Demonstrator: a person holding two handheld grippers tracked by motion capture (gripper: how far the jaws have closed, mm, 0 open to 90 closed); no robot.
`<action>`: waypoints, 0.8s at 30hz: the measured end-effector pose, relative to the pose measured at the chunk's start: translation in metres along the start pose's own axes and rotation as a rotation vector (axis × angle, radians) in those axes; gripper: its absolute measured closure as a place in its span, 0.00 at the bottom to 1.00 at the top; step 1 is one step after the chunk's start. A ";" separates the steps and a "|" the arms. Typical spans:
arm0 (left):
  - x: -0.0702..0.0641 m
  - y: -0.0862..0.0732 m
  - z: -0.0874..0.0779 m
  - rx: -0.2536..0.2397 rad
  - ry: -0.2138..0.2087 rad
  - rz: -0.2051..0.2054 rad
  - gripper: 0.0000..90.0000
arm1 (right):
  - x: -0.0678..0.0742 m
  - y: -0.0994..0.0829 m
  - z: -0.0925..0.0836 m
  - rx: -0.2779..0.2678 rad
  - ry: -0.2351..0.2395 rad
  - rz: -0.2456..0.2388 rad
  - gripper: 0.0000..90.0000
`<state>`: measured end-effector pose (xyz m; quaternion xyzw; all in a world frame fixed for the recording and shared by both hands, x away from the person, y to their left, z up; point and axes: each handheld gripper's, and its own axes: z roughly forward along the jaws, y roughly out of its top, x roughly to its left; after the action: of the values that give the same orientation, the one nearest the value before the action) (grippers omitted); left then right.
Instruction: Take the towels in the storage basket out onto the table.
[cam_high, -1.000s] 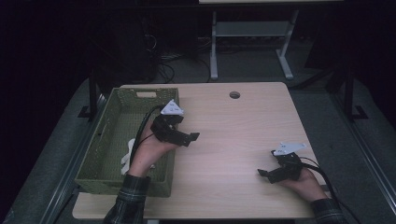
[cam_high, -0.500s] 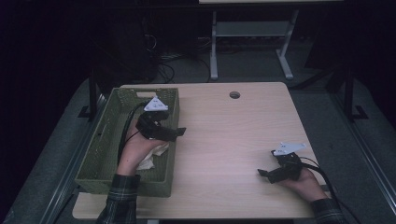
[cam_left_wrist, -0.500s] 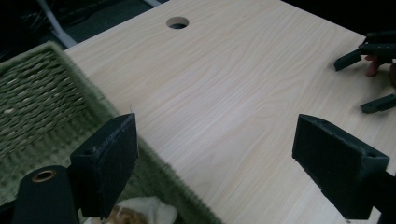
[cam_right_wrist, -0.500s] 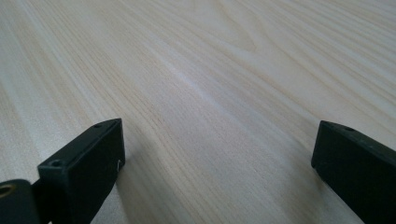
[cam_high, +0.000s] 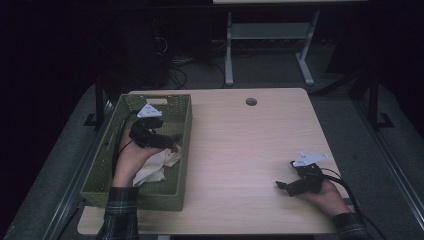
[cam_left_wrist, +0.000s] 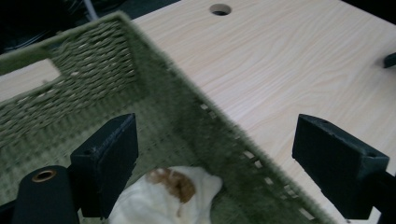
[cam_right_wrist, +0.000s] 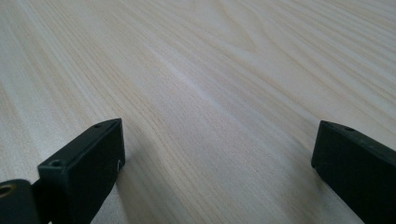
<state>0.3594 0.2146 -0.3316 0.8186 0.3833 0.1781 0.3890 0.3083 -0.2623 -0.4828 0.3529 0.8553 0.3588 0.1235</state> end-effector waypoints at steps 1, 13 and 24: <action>0.004 -0.002 -0.001 0.002 0.012 -0.011 0.15 | 0.000 0.000 0.000 0.000 0.000 0.000 0.03; 0.024 -0.021 0.000 0.049 0.063 -0.046 0.15 | 0.000 0.000 0.000 0.000 0.000 0.000 0.03; 0.037 -0.044 0.010 0.124 0.112 -0.070 0.15 | 0.000 0.000 0.000 0.001 0.000 0.000 0.03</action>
<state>0.3680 0.2555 -0.3724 0.8159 0.4430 0.1861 0.3215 0.3082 -0.2623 -0.4827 0.3530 0.8554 0.3585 0.1230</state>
